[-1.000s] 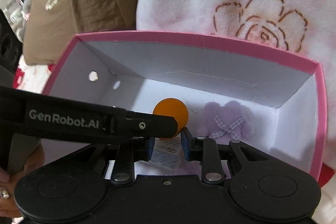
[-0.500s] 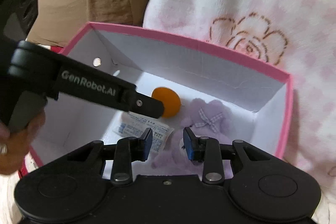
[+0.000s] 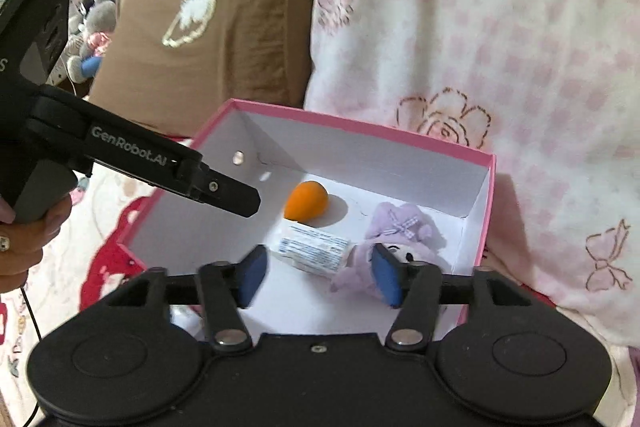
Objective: Organize objects
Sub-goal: 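Raise the left tool out of the pink box and pull back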
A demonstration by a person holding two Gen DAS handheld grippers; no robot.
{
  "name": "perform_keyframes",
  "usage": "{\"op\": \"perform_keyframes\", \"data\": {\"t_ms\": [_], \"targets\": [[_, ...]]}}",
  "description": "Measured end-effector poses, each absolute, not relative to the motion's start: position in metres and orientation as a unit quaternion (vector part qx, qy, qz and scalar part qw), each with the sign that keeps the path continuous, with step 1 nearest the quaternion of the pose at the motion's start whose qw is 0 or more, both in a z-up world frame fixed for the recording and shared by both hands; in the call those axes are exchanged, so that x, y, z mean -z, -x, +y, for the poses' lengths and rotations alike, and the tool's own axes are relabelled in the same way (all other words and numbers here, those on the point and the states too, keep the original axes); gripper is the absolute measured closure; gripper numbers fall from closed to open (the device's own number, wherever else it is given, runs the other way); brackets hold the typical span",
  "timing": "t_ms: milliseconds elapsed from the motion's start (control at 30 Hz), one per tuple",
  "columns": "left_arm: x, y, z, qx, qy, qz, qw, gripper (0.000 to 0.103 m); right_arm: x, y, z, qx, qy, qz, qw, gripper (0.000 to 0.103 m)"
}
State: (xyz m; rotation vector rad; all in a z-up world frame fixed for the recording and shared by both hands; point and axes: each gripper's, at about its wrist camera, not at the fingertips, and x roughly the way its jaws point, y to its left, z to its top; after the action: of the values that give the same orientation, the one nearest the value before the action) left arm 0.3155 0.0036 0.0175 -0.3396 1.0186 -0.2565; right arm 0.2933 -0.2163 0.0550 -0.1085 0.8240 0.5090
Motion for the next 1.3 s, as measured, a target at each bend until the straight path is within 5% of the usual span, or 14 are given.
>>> {"op": "perform_keyframes", "data": {"t_ms": [267,1300], "targets": [[-0.056,-0.265,0.009,0.121,0.134,0.465,0.867,0.025,-0.078,-0.243,-0.211,-0.246,0.067,0.367,0.894,0.012],[-0.095,-0.140,0.033,0.143,0.084,0.464,0.870,0.006,-0.129,-0.136,-0.194,-0.244,0.075,0.402,0.879,0.007]]}}
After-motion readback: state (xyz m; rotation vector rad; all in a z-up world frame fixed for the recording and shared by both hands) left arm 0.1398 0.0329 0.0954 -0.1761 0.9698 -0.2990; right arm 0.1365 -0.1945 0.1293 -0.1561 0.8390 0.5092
